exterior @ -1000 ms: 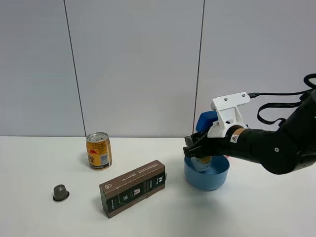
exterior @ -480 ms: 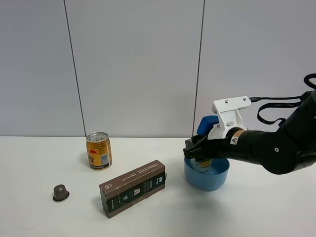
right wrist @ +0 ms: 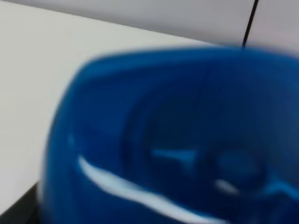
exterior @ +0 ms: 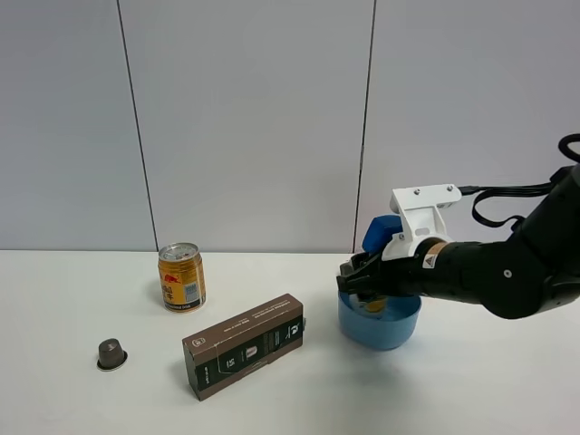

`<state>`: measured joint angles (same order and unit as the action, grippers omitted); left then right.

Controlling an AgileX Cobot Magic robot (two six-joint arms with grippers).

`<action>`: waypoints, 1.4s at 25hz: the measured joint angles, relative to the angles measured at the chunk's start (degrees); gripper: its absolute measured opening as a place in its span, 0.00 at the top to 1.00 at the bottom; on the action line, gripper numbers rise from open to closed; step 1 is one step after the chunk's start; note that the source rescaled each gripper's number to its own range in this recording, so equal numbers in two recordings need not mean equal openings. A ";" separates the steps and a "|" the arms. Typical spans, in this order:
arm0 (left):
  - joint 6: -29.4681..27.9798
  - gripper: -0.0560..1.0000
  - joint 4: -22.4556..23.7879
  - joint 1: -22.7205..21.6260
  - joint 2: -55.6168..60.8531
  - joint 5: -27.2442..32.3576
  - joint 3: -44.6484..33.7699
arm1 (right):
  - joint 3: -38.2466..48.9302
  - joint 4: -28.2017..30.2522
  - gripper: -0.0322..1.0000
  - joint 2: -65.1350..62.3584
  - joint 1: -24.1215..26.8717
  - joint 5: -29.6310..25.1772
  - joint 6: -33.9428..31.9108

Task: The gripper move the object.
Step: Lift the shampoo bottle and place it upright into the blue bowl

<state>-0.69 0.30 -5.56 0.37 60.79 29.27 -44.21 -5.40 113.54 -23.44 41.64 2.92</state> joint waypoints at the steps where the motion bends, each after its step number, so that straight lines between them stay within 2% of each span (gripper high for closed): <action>1: 0.00 0.00 0.00 0.00 0.00 0.00 0.00 | 0.00 0.00 0.90 0.00 0.00 -0.05 -0.02; 18: 0.00 0.00 0.00 0.00 0.00 0.00 0.00 | 0.00 0.33 0.90 -1.09 0.00 -2.03 -0.02; 27: 0.00 0.00 0.00 0.00 0.00 0.00 0.00 | 0.05 1.48 0.90 -8.57 0.00 -5.98 0.10; 35: 0.00 0.00 0.00 0.00 0.00 0.00 0.00 | 0.11 1.47 0.90 -15.84 0.00 -6.23 3.37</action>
<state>-0.69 0.30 -5.56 0.37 60.79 29.27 -44.10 -3.93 97.69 -23.44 35.41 6.28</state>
